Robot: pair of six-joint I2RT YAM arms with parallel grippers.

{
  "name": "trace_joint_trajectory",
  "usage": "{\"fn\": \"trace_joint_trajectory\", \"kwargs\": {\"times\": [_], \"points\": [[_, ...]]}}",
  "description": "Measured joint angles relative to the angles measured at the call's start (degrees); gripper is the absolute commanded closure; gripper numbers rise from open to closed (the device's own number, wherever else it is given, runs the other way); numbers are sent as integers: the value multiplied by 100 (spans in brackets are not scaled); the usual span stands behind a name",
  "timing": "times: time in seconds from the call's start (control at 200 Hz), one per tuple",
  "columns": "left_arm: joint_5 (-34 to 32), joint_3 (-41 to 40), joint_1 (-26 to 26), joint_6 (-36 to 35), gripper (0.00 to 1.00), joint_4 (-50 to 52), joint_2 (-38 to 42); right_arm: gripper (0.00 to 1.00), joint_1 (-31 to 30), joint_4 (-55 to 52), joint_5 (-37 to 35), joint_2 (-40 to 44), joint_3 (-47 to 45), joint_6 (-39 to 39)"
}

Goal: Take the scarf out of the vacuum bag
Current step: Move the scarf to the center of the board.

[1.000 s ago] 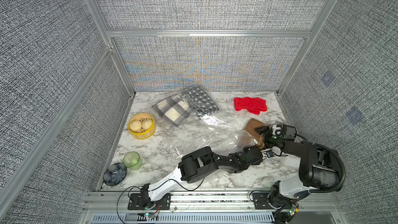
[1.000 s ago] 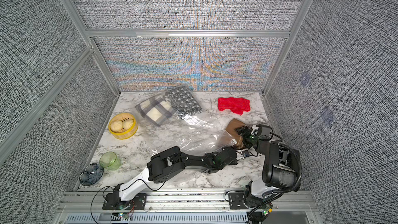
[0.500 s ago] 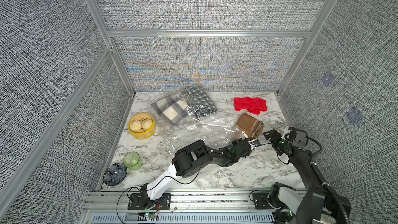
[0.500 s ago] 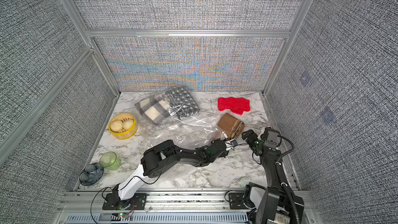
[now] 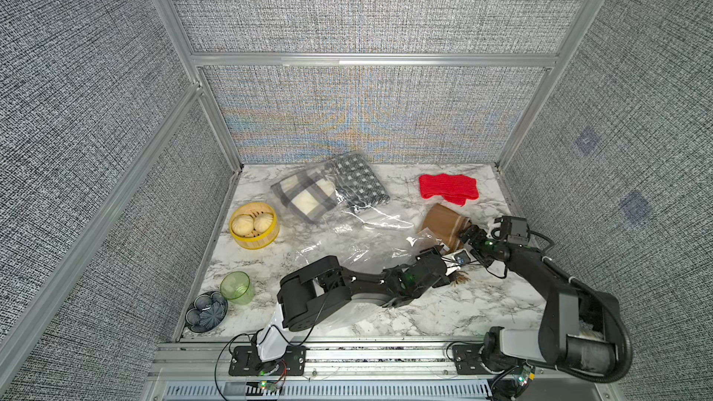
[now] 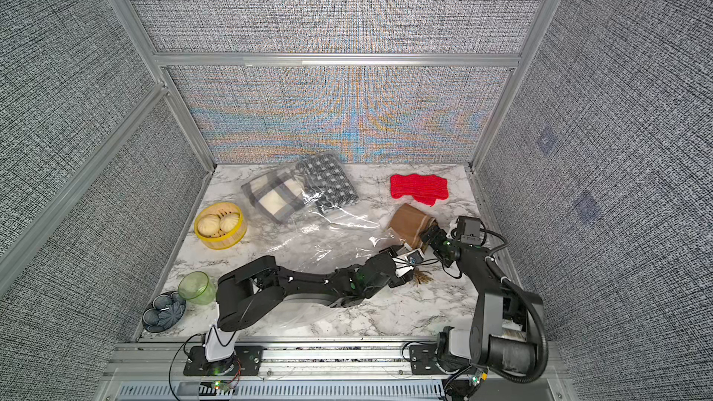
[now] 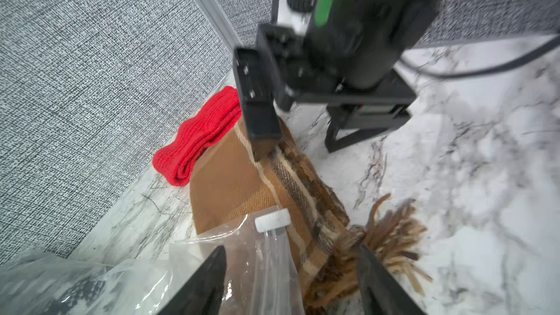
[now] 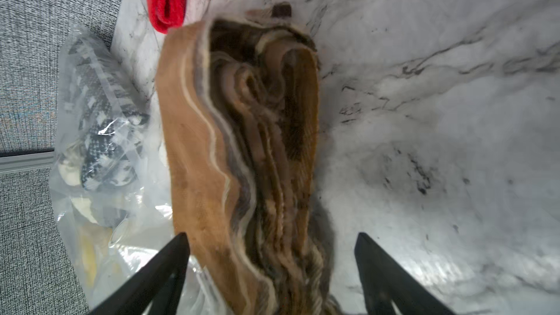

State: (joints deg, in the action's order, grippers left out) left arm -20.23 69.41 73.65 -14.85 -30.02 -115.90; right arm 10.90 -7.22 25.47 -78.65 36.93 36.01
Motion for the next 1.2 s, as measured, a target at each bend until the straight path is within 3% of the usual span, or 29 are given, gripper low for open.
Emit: {"fn": "trace_joint_trajectory", "kwargs": {"times": [0.165, 0.34, 0.39, 0.49, 0.746, 0.936, 1.131, 1.161, 1.201], "points": [[-271, -492, 33, 396, 33, 136, 592, 33, -149, 334, 87, -645, 188, 46], [-485, -1314, 24, 1049, 34, 291, 1545, 66, -352, 756, 168, -1209, 470, 101], [-518, -1541, 24, 1252, 34, 411, 1873, 81, -299, 859, 173, -1279, 450, 118], [-540, -2041, 24, 1617, 34, 568, 2498, 100, -114, 1139, 328, -1384, 332, 225], [-675, -3014, 22, 2411, 33, 1193, 3910, 100, 280, 1600, 297, -815, -389, 420], [-278, -2887, 26, 2461, 31, 2175, 3906, 100, 964, 1725, -24, 361, -1386, 758], [-236, -2909, 22, 2682, 28, 2962, 3816, 100, 1040, 1757, -249, 1187, -1858, 1012], [-219, -2909, 22, 2680, 28, 3027, 3783, 91, 1016, 1731, -245, 1239, -1873, 1025], [-208, -2909, 22, 2675, 27, 3106, 3746, 67, 986, 1698, -210, 1307, -1878, 1025]]}}
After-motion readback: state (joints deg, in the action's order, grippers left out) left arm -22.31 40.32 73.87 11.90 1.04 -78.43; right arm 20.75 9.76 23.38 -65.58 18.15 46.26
